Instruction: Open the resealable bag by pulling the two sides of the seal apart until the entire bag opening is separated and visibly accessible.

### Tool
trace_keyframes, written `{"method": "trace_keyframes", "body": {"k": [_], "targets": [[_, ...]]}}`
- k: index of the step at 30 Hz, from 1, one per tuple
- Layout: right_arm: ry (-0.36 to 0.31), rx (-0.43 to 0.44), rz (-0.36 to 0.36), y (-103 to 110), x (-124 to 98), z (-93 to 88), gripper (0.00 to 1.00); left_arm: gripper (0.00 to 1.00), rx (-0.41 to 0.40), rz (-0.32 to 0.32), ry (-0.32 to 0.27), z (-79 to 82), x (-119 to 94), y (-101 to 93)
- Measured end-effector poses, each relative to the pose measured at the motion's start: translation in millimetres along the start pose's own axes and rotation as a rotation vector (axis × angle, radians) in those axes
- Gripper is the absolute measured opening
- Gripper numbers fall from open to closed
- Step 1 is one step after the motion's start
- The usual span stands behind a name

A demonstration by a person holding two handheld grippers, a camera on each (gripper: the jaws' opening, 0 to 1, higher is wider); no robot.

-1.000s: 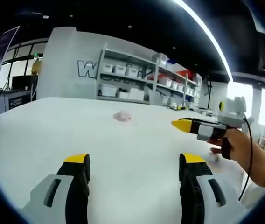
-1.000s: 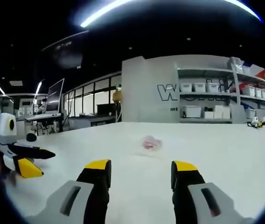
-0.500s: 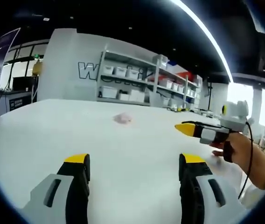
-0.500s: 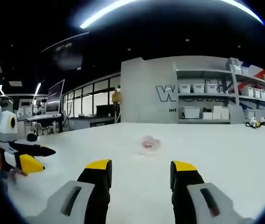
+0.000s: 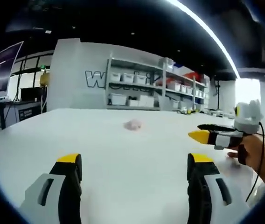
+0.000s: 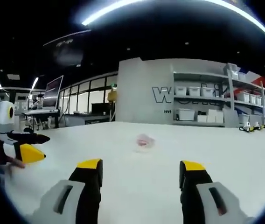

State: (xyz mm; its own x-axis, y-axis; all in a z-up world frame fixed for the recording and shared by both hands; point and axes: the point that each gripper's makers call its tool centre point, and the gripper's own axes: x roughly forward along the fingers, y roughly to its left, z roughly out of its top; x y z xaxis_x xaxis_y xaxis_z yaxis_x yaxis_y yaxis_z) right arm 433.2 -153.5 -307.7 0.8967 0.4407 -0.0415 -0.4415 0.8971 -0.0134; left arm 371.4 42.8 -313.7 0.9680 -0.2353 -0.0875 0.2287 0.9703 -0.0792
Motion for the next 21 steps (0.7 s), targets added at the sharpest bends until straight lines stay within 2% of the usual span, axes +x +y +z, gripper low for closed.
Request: {"method": "trace_keyframes", "body": {"k": [3, 5, 7, 9, 14, 21], "targets": [[0.006, 0.025, -0.042, -7, 1, -1.6, 1.0, 1.0, 0.008, 0.027, -0.001, 0.4, 0, 5.0], [0.004, 0.019, -0.059, -10, -1, -1.3, 0.99, 1.0, 0.025, 0.064, 0.0, 0.7, -1, 11.4], [0.007, 0.026, -0.064, -12, -1, -1.9, 1.0, 1.0, 0.034, 0.088, -0.023, 5.4, -2, 15.9], [0.018, 0.033, -0.059, -11, -1, -3.6, 1.0, 1.0, 0.033, 0.091, -0.03, 8.2, -3, 17.3], [0.023, 0.013, -0.049, -8, 0, -0.6, 1.0, 1.0, 0.034, 0.089, -0.003, 3.3, -2, 14.4], [0.052, 0.009, -0.06, -11, -1, -6.6, 1.0, 1.0, 0.039, 0.077, 0.025, -2.0, -1, 10.4]]}}
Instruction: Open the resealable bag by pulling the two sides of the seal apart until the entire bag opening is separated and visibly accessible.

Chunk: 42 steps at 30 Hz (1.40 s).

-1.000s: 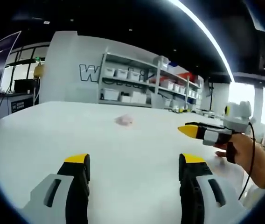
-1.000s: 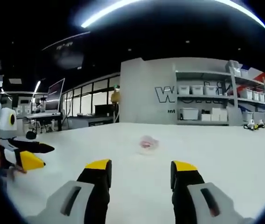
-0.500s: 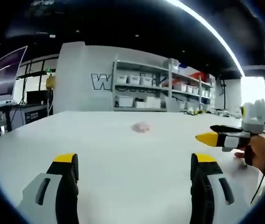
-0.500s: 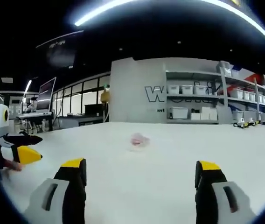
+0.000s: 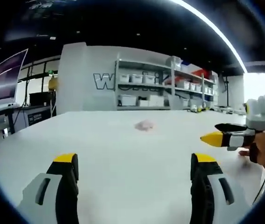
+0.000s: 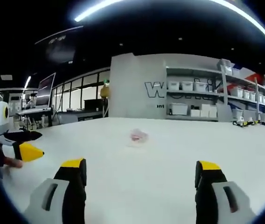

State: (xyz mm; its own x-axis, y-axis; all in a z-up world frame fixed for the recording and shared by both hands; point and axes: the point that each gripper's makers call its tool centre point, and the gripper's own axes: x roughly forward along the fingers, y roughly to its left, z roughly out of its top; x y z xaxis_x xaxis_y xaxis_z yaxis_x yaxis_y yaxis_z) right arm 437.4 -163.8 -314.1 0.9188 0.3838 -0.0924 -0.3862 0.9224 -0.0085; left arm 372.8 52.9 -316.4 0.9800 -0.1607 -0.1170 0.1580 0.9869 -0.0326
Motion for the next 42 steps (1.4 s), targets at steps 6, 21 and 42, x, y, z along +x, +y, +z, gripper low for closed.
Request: {"method": "trace_keyframes", "body": {"k": [6, 21, 42], "targets": [[0.0, -0.012, 0.002, 1.0, 0.2, -0.3, 0.99, 1.0, 0.004, -0.006, 0.006, -1.4, 0.6, -0.8], [-0.016, 0.013, 0.004, 0.8, -1.7, 0.0, 0.97, 1.0, -0.011, -0.017, 0.011, -3.4, 2.5, -2.3], [-0.015, 0.018, 0.0, 1.6, -4.6, -0.2, 0.95, 1.0, -0.026, -0.024, 0.005, -2.2, 3.1, -1.3]]}}
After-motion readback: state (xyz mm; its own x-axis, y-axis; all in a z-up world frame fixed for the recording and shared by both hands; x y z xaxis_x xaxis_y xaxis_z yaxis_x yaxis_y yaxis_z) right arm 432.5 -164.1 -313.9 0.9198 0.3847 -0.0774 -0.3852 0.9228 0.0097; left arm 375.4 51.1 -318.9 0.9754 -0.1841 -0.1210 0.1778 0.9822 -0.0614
